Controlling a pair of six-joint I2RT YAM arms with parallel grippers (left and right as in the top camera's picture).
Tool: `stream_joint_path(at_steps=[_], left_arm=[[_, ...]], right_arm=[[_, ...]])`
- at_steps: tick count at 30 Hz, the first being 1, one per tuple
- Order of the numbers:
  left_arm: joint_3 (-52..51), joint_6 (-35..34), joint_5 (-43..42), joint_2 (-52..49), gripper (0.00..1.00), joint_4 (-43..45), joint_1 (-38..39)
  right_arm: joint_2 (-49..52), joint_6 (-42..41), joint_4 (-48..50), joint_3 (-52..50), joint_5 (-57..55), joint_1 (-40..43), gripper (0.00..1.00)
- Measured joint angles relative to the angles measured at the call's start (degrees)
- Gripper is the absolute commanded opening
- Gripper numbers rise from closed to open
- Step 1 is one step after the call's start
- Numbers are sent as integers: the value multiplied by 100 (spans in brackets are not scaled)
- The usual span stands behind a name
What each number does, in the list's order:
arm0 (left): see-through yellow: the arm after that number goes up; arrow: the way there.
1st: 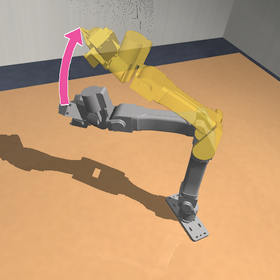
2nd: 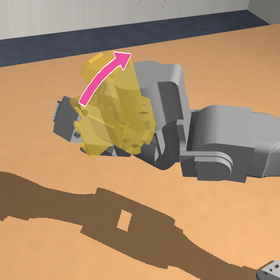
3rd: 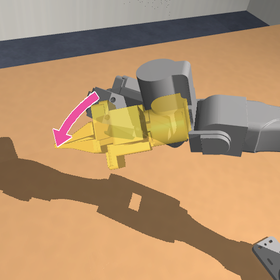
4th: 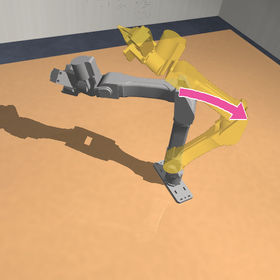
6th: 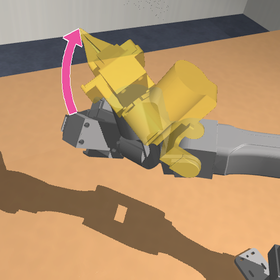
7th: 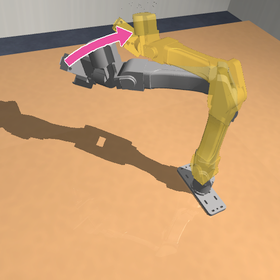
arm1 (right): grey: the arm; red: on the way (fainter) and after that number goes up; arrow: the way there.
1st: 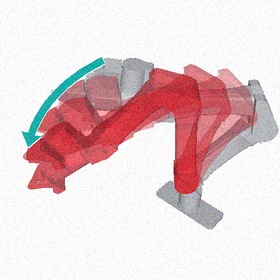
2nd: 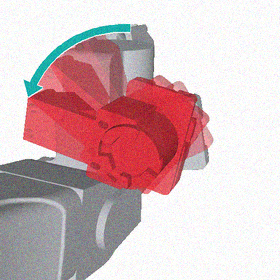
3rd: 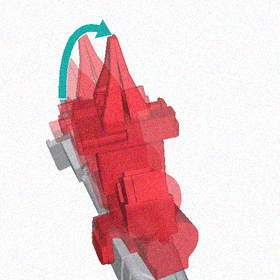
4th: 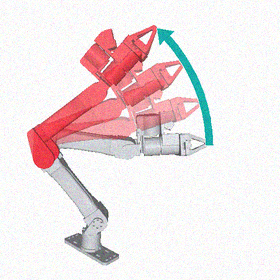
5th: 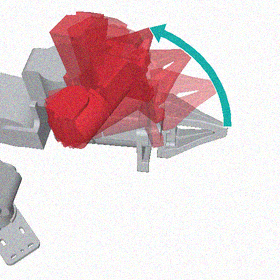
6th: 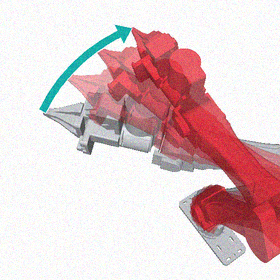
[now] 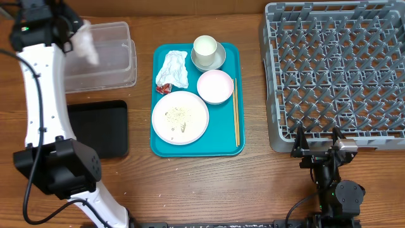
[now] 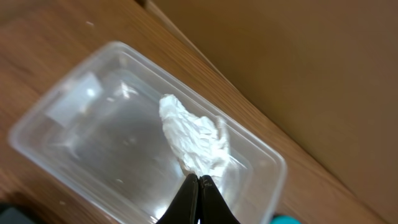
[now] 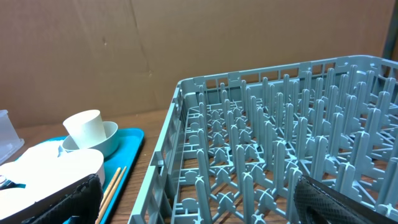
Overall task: Sort waste into correct bins and load items into the dishwasher
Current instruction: 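Lift the napkin with the left gripper and drop it into the clear bin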
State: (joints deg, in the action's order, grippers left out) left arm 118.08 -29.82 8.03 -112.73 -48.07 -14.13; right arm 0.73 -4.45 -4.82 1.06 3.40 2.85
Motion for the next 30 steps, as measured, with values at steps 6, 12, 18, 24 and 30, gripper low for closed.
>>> stream_joint_path(at_steps=[6,12,18,24,30], left_arm=[[22,-11,81,-232,4,306,-254],[26,-175,76,-883,21,570,-247],[26,-260,-61,-1049,36,629,-247],[26,109,-1088,-979,53,304,-247],[28,826,-2828,-518,72,-317,-234]], right_arm=[[0,-2,2,0,0,0,100],[0,0,4,0,0,0,100],[0,-2,-2,0,0,0,100],[0,-2,0,0,0,0,100],[0,-2,2,0,2,0,100]])
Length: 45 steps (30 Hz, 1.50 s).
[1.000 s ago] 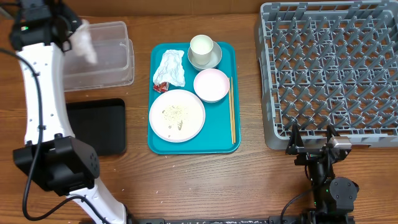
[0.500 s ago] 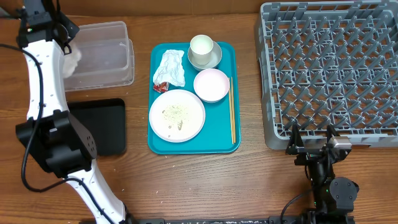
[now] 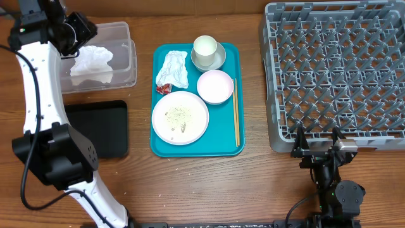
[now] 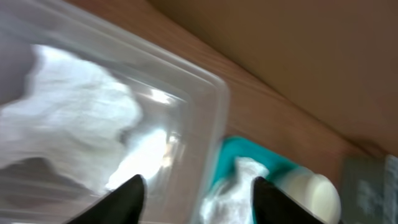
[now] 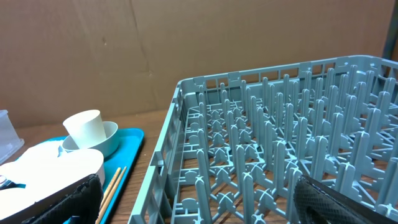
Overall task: Sort waste into correct bins and load items into the dishwasher
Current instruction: 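Lift the napkin with the left gripper and drop it into the clear bin, then move the left gripper back to the tray and grasp the red wrapper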
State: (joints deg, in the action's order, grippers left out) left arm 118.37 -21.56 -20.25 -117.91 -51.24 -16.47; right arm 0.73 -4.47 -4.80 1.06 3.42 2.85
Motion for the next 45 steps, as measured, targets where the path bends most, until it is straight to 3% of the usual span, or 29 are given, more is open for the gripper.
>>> stream_joint_path(at_steps=[2,6,10,14,22,27,32,34,39,45], left_arm=[[9,348,-715,131,81,-208,48],[28,994,-1346,190,85,-782,470],[28,1305,-1110,181,93,-1152,1237],[28,1445,-387,127,94,-1167,2039],[28,1534,1910,-446,81,-1012,2994],[28,1556,2509,-1005,73,-1060,2981],[28,1587,2363,-1394,72,-1123,2916],[28,1609,2212,-1467,64,-1158,2914],[28,1622,2070,-1488,55,-1204,2920],[28,1622,2004,-1491,53,-1196,2920]], right_arm=[[0,0,-4,0,-2,0,100],[0,2,-2,0,-4,-2,100],[0,2,0,0,-2,0,100],[0,0,4,0,-2,0,100],[0,0,0,0,-2,0,100],[0,2,4,0,-2,0,100],[0,0,2,0,-2,0,100],[0,0,0,0,0,0,100],[0,2,0,0,-2,0,100],[0,4,-4,0,-2,0,100]])
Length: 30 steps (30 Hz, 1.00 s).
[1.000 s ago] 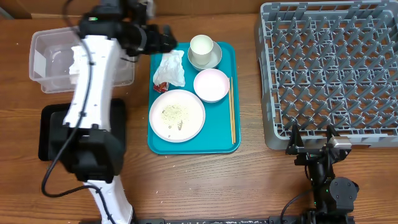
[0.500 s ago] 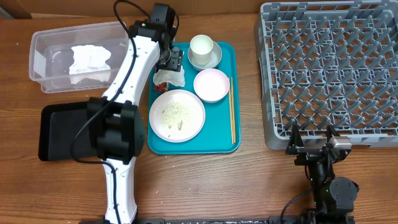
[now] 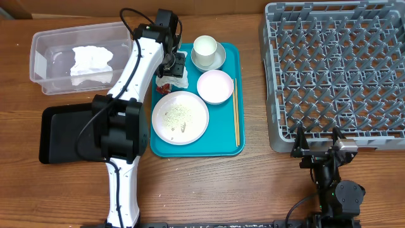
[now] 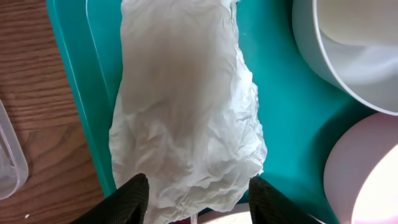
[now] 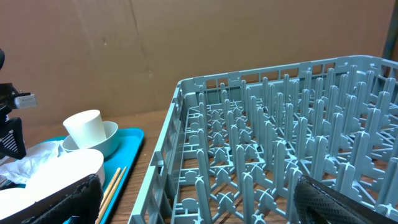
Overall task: Sort waste into correct bins and load items into the dishwasher
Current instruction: 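Move the left gripper back to the tray and grasp the red wrapper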
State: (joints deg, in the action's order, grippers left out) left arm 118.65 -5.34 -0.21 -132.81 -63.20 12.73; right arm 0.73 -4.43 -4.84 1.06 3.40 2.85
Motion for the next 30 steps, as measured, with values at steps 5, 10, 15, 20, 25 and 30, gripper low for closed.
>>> stream_joint_path(at_steps=[5,10,15,20,25,30], left_arm=[[-131,7,0,0,47,181,0],[-240,2,13,-2,47,188,0],[-249,2,111,-2,48,216,0],[-304,0,234,-2,44,295,0],[-330,0,264,-7,35,302,0],[-330,2,264,-7,32,302,0]], right_arm=[[0,-4,4,0,0,0,100],[0,-4,4,0,0,0,100],[0,-2,4,0,0,0,100],[0,-4,2,0,0,0,100],[0,-4,2,0,0,0,100],[0,-2,7,0,0,0,100]])
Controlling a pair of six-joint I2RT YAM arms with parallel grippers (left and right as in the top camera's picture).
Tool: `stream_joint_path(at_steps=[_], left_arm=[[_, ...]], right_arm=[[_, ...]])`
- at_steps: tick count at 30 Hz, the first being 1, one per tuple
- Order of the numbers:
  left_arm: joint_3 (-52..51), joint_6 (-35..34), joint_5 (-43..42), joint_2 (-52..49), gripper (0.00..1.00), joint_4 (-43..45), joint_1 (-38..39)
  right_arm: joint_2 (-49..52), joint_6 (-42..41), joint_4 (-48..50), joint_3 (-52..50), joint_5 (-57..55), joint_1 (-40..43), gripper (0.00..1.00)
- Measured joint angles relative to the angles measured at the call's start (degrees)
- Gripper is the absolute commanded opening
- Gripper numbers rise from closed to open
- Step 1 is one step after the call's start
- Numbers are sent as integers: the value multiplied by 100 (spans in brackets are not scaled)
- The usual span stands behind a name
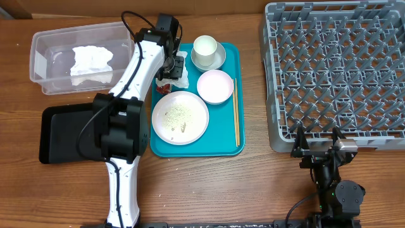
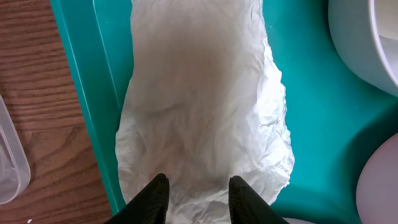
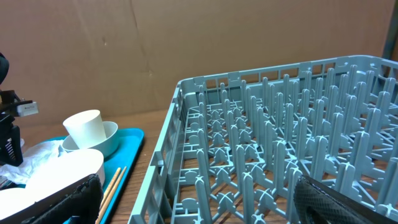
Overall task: Sort waste into correct bins and load items into the dishwasher
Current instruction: 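Move the left gripper back to the tray and grasp the red wrapper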
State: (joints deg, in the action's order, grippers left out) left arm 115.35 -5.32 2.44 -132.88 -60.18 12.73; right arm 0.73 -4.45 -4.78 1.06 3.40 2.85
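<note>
My left gripper (image 1: 171,67) hangs open over the teal tray's (image 1: 221,136) back left corner, its fingers either side of a crumpled white napkin (image 2: 202,112). In the overhead view the gripper covers most of that napkin (image 1: 182,80), and a red wrapper (image 1: 162,87) peeks out beside it. The tray also carries a crumb-strewn plate (image 1: 180,117), a pink bowl (image 1: 215,87), a cup (image 1: 205,46) on a saucer, and chopsticks (image 1: 236,111). Another napkin (image 1: 92,60) lies in the clear bin (image 1: 44,79). My right gripper (image 1: 317,137) rests open at the front of the grey dish rack (image 1: 335,69).
A black bin (image 1: 73,133) sits on the wooden table in front of the clear bin. The rack (image 3: 273,155) fills the table's right side. My left arm stretches from the front edge up along the tray's left rim.
My left gripper's fingers stand closer together around the tray's napkin, which looks larger in the wrist view. The right arm has not moved.
My left gripper was shut on a white napkin above the clear bin. Then it was open with that napkin lying in the bin. Later it was open over the second napkin on the tray, and now its fingers sit closer around it.
</note>
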Motion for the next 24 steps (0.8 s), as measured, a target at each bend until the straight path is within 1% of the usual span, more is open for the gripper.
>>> stream_joint_path(at_steps=[7,9,11,12,19,24], left_arm=[[-105,0,2,0,31,96,0],[-179,0,2,0,28,146,0],[-254,-2,2,0,13,170,0],[-289,11,11,-2,4,173,0],[-302,63,81,-2,4,79,0],[107,63,87,-33,4,-376,0]], right_arm=[[0,-2,-2,0,0,0,100],[0,0,-2,0,0,0,100],[0,0,-2,0,0,0,100],[0,0,-2,0,0,0,100],[0,0,-4,0,0,0,100],[0,-2,-2,0,-2,0,100]])
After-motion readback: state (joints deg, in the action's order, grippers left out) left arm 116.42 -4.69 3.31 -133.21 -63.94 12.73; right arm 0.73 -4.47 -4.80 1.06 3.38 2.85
